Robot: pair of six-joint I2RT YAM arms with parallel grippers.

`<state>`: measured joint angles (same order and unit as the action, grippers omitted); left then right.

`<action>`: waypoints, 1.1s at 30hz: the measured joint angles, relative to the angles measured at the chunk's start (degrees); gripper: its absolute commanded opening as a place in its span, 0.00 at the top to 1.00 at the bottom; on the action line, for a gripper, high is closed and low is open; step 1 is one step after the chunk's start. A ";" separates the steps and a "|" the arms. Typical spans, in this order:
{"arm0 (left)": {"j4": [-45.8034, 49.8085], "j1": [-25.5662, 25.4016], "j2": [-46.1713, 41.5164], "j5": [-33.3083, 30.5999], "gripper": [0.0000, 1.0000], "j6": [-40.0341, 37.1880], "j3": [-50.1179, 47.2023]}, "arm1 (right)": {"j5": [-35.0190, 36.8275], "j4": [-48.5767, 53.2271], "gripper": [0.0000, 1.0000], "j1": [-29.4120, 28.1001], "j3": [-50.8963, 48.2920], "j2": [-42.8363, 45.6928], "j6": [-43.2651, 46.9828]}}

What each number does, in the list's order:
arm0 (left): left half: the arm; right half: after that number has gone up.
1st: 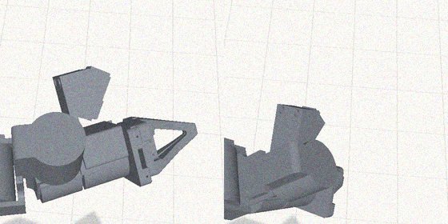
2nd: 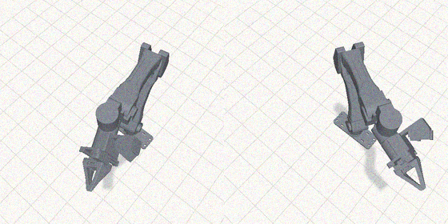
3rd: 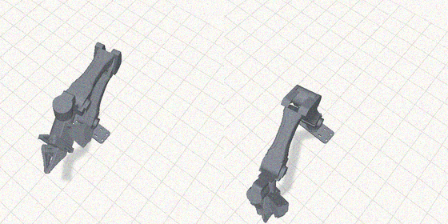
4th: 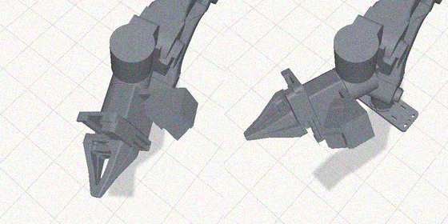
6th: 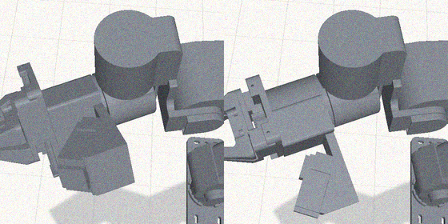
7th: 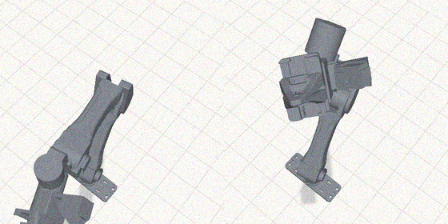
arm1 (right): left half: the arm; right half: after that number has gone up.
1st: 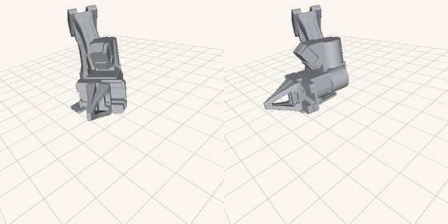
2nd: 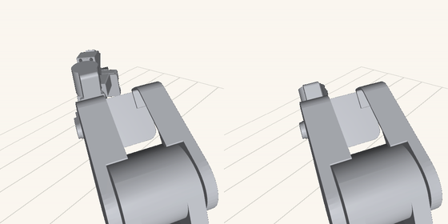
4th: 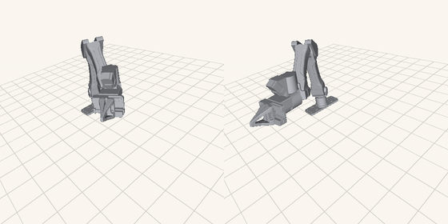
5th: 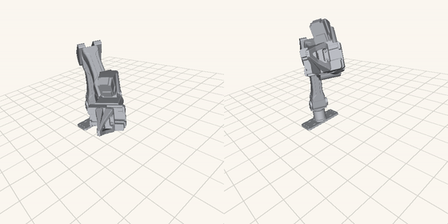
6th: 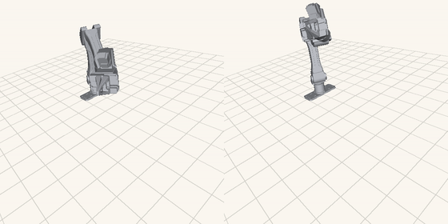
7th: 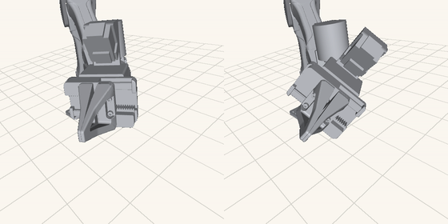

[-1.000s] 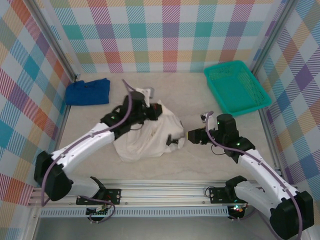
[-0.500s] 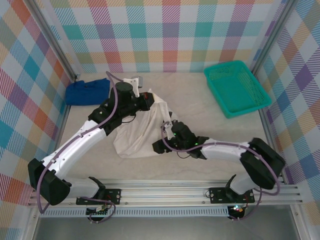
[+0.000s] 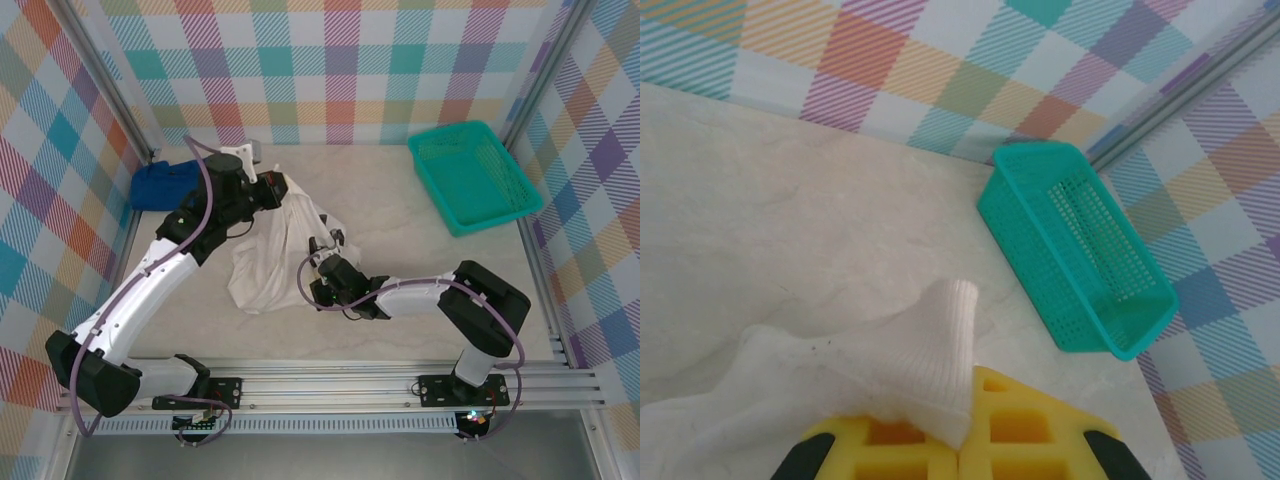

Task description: Fold the inside-out t-shirt

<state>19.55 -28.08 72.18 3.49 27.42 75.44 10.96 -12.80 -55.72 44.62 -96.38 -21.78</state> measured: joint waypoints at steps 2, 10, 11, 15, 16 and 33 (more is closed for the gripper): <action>0.31 0.70 -0.02 -0.11 1.00 -0.17 0.87 | 0.44 2.10 1.00 0.85 0.00 2.97 1.66; 2.03 1.68 -1.18 -1.20 1.00 -3.13 6.10 | -2.29 16.15 1.00 14.32 4.68 26.77 11.85; 2.43 1.68 -1.49 -1.38 1.00 -3.63 7.19 | -3.37 19.10 1.00 17.20 7.76 29.20 13.73; 2.91 1.75 -3.78 -2.80 1.00 -5.51 10.47 | -4.70 26.67 1.00 25.24 20.02 34.10 20.17; 2.89 1.77 -4.57 -3.48 1.00 -5.99 11.19 | -5.29 27.96 1.00 26.69 22.73 34.84 21.59; -1.95 6.95 -9.90 0.37 1.00 -2.47 -2.95 | -4.90 42.51 1.00 36.57 40.79 24.26 27.78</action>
<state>17.61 -21.12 62.28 3.86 24.95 72.49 6.07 29.71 -19.16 85.41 -72.12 6.00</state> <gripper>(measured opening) 0.048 0.045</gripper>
